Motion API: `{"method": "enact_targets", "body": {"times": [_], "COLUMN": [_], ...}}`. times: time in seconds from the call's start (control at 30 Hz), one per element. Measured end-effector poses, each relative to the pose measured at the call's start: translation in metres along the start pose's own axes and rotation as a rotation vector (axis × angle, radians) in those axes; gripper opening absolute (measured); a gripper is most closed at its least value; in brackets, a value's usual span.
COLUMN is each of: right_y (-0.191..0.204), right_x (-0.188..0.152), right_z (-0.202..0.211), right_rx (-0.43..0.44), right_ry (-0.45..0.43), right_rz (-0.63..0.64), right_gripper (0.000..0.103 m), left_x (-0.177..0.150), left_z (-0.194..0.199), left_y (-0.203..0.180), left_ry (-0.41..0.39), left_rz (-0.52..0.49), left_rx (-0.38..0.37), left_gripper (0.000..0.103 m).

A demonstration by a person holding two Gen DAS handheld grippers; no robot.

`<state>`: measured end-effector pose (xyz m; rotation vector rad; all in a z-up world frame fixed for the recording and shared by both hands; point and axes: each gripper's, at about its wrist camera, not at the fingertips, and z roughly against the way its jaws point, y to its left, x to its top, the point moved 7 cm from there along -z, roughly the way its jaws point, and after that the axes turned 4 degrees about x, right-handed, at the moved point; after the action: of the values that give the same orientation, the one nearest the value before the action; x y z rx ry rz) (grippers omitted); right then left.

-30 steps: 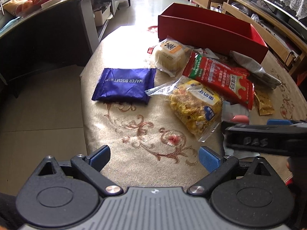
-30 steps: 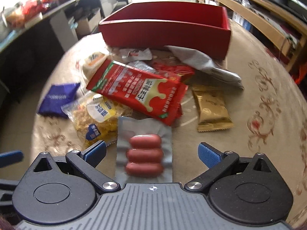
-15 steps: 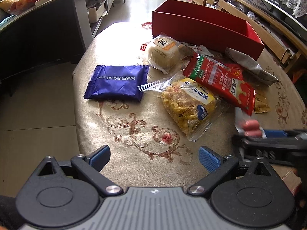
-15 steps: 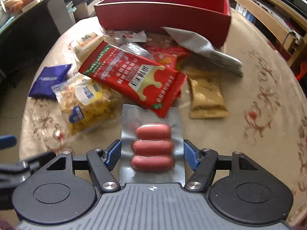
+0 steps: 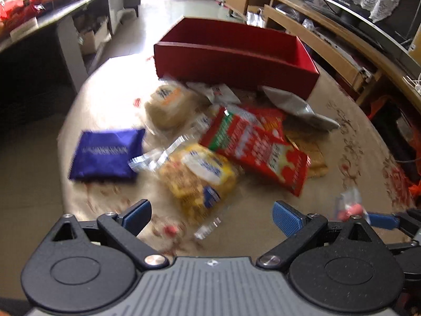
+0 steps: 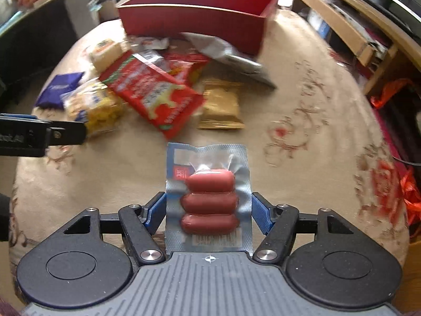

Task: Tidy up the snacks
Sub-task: 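Grasp the sausage pack with the right gripper and lift it, then grasp the pork-floss bread bag with the left gripper while the right holds sausages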

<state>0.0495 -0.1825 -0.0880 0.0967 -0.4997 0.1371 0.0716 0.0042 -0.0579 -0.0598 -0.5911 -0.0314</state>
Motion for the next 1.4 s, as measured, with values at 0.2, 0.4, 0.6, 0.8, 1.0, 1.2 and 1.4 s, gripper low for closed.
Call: {"method": "enact_targets", "body": {"times": [0.2,0.4,0.6,0.8,1.0,1.2,1.4], "right_y": [-0.003,0.003,0.004,0.007,0.005,0.004,0.005], "right_x": [0.004,0.009,0.009,0.009,0.006,0.006,0.006], "right_z": [-0.003,0.000,-0.002,0.003,0.007,0.006,0.000], "right_rx": [0.061,0.100,0.104,0.116,0.128,0.150,0.164], "right_ry": [-0.001,-0.010,-0.002,-0.015,-0.019,-0.004,0.017], "right_rz": [-0.035,-0.045,-0.041,-0.032,-0.042,-0.071,-0.084], "right_gripper": [0.074,0.074,0.074,0.074,0.074,0.074,0.074], "left_x": [0.010,0.016,0.010,-0.032,-0.021,0.025,0.023], "left_z": [-0.019,-0.053,-0.071,-0.047,-0.020,-0.049,-0.085], "left_y": [0.009,-0.010,-0.021,-0.025,-0.023,-0.031,-0.033], "left_ry": [0.030,0.072,0.090,0.174,0.094,0.066,0.125], "left_rz": [-0.012,-0.114,-0.189,-0.176,-0.255,-0.472,-0.517], "left_rx": [0.018,0.033,0.082,-0.032,-0.030,-0.068,-0.061], "left_gripper": [0.096,0.096,0.093,0.067,0.079,0.089,0.097]}}
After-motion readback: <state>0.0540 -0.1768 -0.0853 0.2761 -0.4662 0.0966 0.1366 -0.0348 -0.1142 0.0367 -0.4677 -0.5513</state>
